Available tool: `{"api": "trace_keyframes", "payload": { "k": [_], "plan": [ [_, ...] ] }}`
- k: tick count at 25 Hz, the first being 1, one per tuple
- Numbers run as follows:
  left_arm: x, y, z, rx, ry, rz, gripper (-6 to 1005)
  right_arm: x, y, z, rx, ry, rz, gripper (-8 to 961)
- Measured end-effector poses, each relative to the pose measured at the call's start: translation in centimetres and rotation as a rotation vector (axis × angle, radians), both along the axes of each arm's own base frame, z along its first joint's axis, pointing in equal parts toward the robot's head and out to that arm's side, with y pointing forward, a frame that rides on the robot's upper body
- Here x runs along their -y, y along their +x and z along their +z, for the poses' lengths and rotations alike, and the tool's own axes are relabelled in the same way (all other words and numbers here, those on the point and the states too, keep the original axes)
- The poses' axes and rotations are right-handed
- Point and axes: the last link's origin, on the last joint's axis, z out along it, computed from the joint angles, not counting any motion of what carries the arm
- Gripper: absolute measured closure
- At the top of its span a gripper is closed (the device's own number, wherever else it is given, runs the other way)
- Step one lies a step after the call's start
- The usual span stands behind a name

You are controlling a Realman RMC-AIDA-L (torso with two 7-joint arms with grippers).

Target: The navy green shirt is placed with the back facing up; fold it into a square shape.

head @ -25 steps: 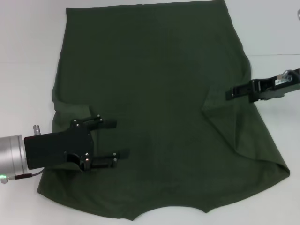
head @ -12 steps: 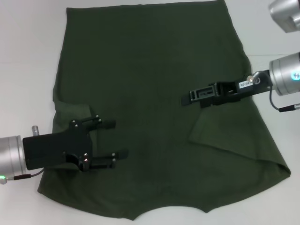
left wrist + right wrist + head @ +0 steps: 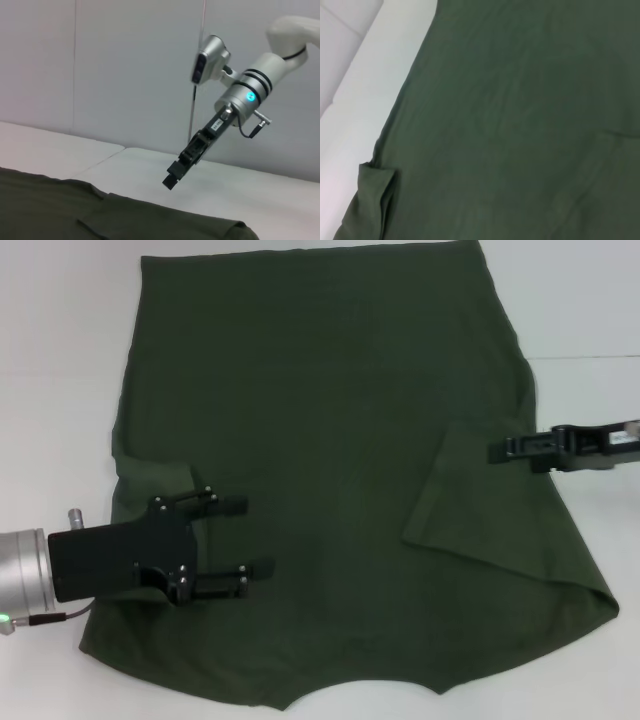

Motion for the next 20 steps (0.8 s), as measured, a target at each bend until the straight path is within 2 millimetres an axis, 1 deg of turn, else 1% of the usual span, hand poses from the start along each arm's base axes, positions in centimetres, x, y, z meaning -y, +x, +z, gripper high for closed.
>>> {"api": "trace_keyframes", "payload": {
  "k": [5, 9, 14, 20],
  "plan": [
    [-0.5, 0.3, 0.8, 0.015, -0.034, 0.059, 151, 1.8, 1.3, 1.1, -0.074, 0.024, 0.031, -3],
    [-0.9, 0.6, 2.4, 0.044, -0.093, 0.152, 151, 3.1, 2.1, 1.5, -0.088, 0.004, 0.059, -3],
    [-1.6, 0.2, 4.8, 0.04, -0.181, 0.314, 151, 3.9, 2.6, 2.0, -0.089, -0.026, 0.064, -3],
    [-1.9, -1.2, 7.0, -0.043, -0.262, 0.517, 151, 4.1, 2.7, 2.6, -0.073, -0.048, 0.079, -3]
  ]
}}
